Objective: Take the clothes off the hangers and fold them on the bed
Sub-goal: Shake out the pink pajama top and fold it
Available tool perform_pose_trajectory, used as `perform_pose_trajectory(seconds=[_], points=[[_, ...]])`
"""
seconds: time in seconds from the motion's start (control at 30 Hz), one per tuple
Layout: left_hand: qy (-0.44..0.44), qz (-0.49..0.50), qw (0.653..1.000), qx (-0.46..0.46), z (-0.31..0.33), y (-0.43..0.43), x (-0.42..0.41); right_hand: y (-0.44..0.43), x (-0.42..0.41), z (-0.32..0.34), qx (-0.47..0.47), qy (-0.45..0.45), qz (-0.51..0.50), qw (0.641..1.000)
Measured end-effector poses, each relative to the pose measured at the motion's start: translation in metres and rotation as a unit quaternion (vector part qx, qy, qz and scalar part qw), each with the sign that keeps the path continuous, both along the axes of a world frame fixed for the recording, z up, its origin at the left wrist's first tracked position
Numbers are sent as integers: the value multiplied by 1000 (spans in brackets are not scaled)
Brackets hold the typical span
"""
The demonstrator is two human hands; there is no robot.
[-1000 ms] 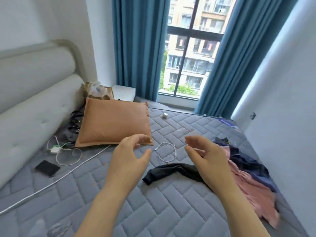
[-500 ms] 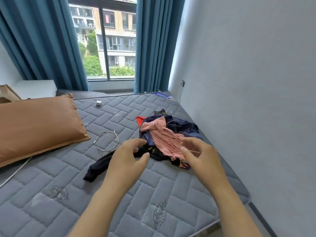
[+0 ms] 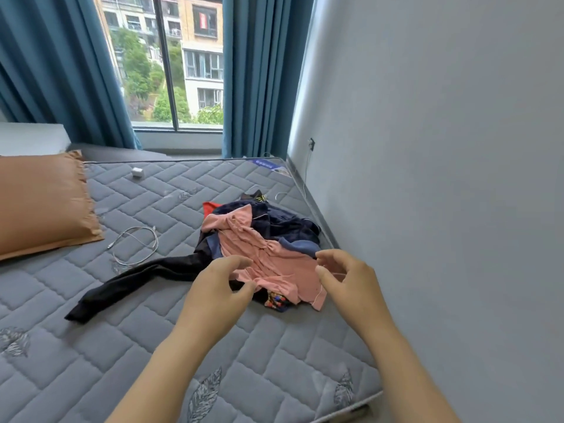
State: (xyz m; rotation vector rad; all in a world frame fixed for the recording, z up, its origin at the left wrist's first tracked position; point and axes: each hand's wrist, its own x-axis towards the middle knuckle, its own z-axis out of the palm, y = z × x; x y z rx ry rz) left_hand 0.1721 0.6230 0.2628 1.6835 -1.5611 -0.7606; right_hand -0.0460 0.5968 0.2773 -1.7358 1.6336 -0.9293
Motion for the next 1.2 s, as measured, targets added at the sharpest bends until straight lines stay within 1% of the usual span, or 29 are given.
perform_pose_trajectory(seconds=[0.43, 0.53, 0.67, 0.97, 1.07, 1.2], points=[[-1, -6, 999, 51, -52, -62, -34, -57, -48, -67, 104, 42, 3, 994], [-18, -5, 997, 72, -64, -73, -42, -76, -62, -83, 130, 54, 12, 990], [-41, 12, 994, 97, -87, -92, -58, -108, -92, -113, 168, 94, 25, 981], [-61, 40, 984, 162, -155, -153, -145, -200, -167, -199, 231, 148, 75, 959], [-71, 38, 982, 173, -188, -172, -163, -225, -182, -235, 247, 169, 96, 949], [-83, 31, 979, 182, -233, -197, -172, -255, -189, -290, 275, 216, 134, 927]])
